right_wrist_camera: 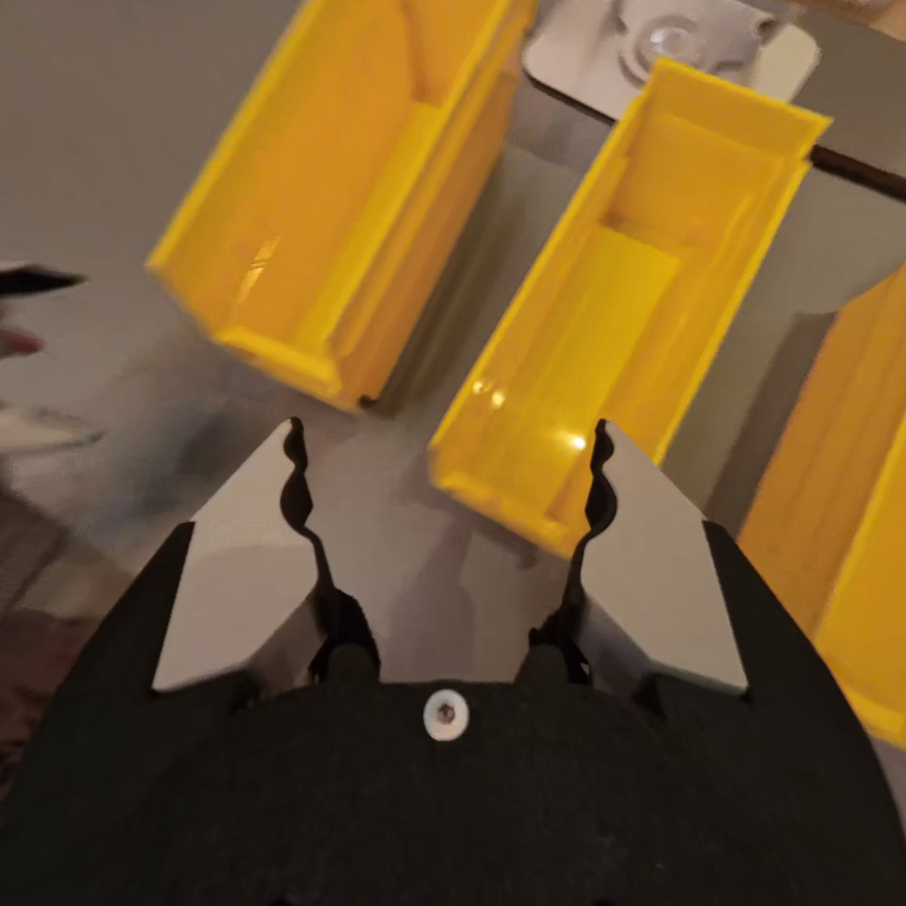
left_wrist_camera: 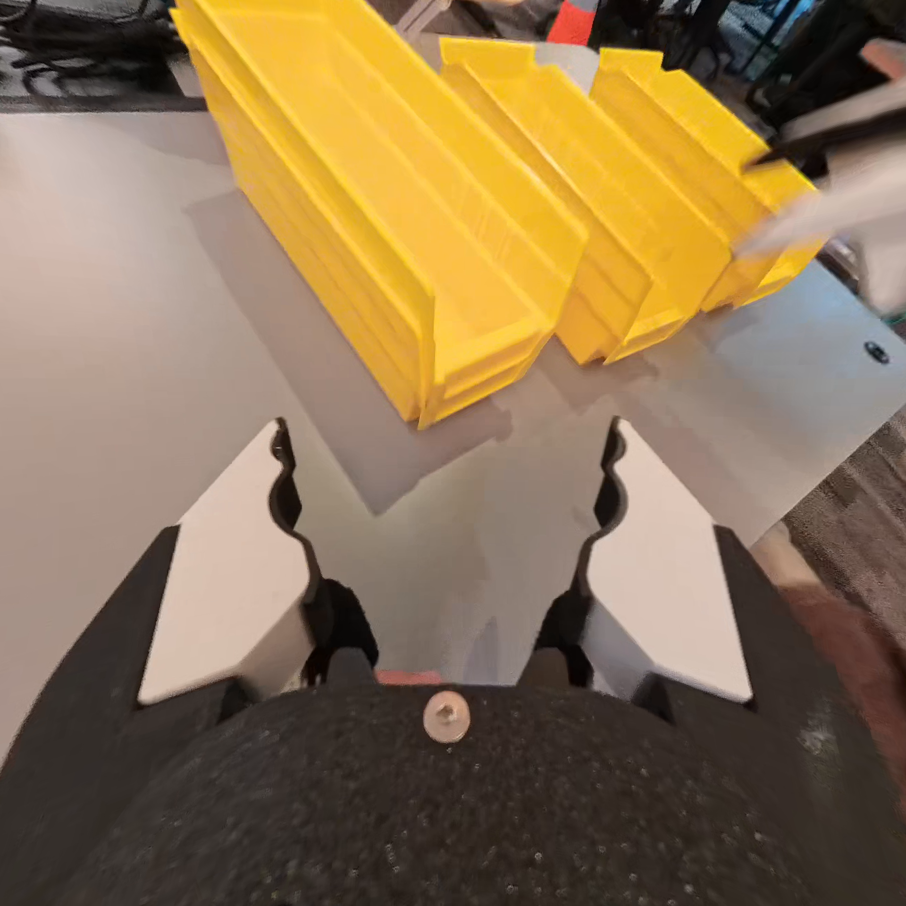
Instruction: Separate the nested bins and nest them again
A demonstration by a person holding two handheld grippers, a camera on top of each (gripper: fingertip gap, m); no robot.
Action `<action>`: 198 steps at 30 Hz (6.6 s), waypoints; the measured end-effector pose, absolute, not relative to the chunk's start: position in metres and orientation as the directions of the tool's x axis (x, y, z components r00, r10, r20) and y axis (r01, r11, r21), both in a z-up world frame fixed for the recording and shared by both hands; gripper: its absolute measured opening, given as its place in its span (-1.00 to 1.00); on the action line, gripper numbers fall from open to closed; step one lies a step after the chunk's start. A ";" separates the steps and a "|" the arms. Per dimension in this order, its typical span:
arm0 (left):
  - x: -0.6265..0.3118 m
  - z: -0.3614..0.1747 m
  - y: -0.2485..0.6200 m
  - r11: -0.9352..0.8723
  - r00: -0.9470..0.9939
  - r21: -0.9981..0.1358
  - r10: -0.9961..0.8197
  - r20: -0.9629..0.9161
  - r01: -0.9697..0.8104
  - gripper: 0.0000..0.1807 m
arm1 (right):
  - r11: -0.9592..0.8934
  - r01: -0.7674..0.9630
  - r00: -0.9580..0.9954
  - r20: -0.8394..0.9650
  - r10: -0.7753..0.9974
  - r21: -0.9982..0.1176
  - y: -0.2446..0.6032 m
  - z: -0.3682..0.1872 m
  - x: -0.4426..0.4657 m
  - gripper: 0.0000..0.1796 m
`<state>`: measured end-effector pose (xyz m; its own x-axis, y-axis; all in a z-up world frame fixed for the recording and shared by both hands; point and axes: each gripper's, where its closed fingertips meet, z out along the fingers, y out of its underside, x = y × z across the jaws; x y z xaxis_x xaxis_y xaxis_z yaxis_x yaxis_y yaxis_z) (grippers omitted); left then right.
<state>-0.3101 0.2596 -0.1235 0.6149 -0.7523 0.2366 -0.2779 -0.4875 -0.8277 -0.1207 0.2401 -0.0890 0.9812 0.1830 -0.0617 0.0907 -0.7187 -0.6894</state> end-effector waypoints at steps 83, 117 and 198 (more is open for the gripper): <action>-0.198 -0.073 0.384 -0.831 0.827 0.017 -0.556 -0.077 -0.557 -0.06 | -0.505 -0.240 0.864 -0.419 0.277 -0.829 0.130 -0.119 -0.138 -0.03; -0.371 -0.140 0.448 -0.872 0.865 0.054 -0.489 -0.112 -0.486 -0.05 | -0.550 -0.208 0.869 -0.410 0.275 -0.809 0.131 -0.135 -0.141 -0.03; -0.427 -0.138 0.267 -0.384 0.822 -0.903 -0.566 0.064 -0.193 -0.34 | -0.349 -0.102 0.991 -0.125 0.044 -0.932 0.122 -0.124 -0.082 -0.45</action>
<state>-0.4270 0.2668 -0.1377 0.8220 -0.5659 0.0645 -0.1933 -0.3837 -0.9030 -0.0823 0.1215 -0.1235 0.9912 0.0438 -0.1248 -0.1018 -0.3488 -0.9316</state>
